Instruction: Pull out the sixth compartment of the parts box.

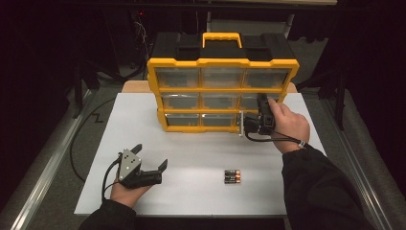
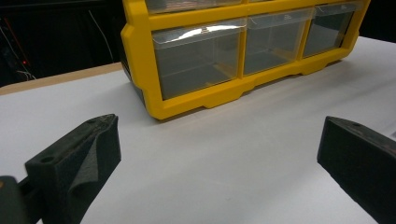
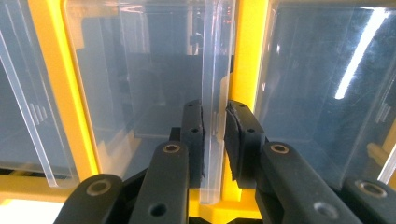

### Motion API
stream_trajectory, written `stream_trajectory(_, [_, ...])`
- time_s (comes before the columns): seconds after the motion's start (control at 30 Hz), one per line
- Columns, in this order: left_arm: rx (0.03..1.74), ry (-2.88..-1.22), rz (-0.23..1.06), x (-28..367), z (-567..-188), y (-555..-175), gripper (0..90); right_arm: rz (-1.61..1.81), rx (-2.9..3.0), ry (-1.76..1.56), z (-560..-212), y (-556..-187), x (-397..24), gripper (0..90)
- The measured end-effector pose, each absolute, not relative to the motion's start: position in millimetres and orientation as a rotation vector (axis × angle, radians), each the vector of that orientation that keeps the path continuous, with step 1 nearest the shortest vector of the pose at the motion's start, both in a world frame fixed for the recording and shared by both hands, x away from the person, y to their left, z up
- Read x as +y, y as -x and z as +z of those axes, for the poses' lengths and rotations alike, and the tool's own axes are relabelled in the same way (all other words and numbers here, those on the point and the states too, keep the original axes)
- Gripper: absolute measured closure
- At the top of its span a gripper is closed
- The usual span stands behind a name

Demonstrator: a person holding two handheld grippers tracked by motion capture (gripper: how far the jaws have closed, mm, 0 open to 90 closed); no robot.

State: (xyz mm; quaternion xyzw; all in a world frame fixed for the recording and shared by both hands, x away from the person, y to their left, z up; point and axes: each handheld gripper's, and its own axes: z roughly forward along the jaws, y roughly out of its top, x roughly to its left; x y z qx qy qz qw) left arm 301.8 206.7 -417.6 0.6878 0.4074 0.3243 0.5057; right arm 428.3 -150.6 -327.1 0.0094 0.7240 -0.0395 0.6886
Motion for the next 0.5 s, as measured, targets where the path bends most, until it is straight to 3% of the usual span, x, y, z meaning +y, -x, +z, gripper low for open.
stream_trajectory(0.5, [0.983, -1.656, 0.78, 206.6, -417.7, -302.0, 0.3, -0.092, 1.646, -0.019, -323.7, -416.8, -150.9, 80.4])
